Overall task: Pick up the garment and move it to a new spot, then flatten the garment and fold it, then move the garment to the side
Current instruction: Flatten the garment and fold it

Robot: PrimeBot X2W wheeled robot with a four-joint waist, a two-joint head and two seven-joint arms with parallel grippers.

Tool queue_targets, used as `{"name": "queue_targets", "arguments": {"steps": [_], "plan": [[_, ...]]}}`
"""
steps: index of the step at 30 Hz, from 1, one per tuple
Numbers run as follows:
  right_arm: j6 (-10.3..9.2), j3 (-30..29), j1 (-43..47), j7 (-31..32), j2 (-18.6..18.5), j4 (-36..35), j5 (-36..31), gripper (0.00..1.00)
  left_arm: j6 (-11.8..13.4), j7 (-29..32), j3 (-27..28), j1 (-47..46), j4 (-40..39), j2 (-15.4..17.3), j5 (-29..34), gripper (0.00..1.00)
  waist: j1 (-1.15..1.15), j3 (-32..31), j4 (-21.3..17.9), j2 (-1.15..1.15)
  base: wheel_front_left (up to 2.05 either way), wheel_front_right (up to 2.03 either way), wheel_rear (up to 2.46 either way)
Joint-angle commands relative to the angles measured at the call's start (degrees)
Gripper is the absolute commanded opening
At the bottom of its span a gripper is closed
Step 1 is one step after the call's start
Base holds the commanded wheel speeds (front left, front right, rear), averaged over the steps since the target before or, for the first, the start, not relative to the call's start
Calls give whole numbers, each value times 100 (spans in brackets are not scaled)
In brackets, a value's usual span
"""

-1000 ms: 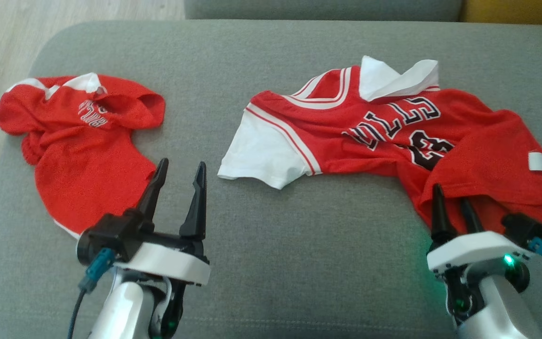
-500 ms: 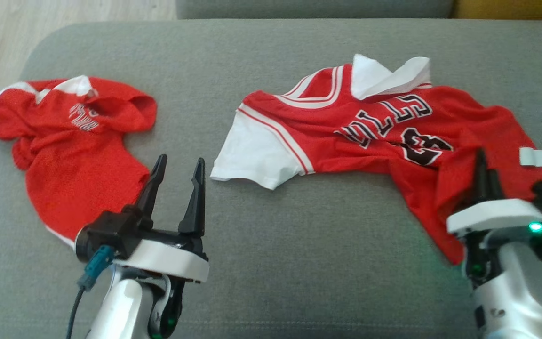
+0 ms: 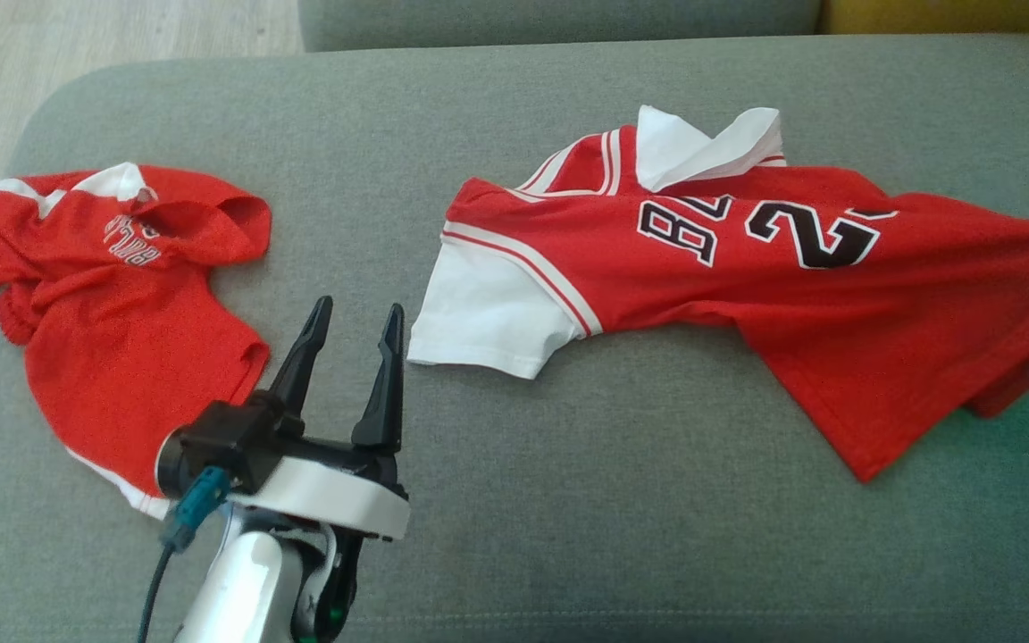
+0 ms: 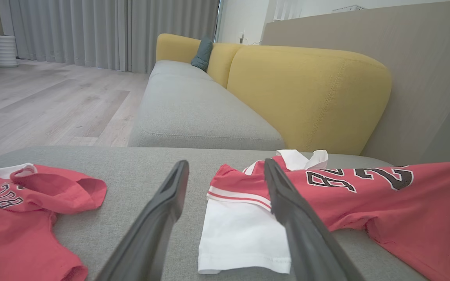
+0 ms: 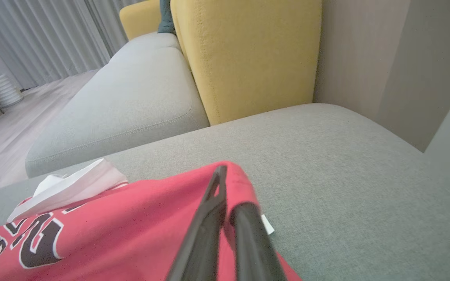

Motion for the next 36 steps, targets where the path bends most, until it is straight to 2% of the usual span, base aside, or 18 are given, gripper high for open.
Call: {"name": "queue_targets", "arguments": {"steps": [1,2,3,4,5,11,17,27,36], "plan": [[-4,128,-291,77,-172,-180,-61,0,13,-45,173,-295,-193,8,-28,100,0,20,23,0,0,0,0],[-4,159,-317,145,-234,-129,-112,2,9,-45,166,-305,-191,8,-33,100,0,31,40,0,0,0,0],[-4,179,-352,178,-272,-66,-154,28,8,-45,160,-312,-188,8,-37,100,0,40,54,0,0,0,0],[-4,173,-399,190,-284,14,-187,84,8,-45,156,-317,-186,8,-40,100,0,51,65,0,0,0,0],[-4,170,-452,200,-288,108,-228,100,7,-45,155,-321,-183,8,-41,100,0,61,75,0,0,0,0],[-4,232,-670,8,-219,468,-590,100,6,-45,239,-312,-151,8,-10,100,0,50,23,0,0,0,0],[-4,138,-484,-208,17,399,-891,100,-2,-45,371,-256,-148,8,35,100,0,-82,-255,0,0,0,0],[-4,51,340,-633,676,-660,-888,100,17,-45,526,-129,-184,8,-1,100,0,-395,-785,0,0,0,0],[-4,401,1159,-1031,1040,-1593,-796,100,56,-45,538,-67,-219,8,-61,100,0,-479,-928,0,0,0,0]]}}
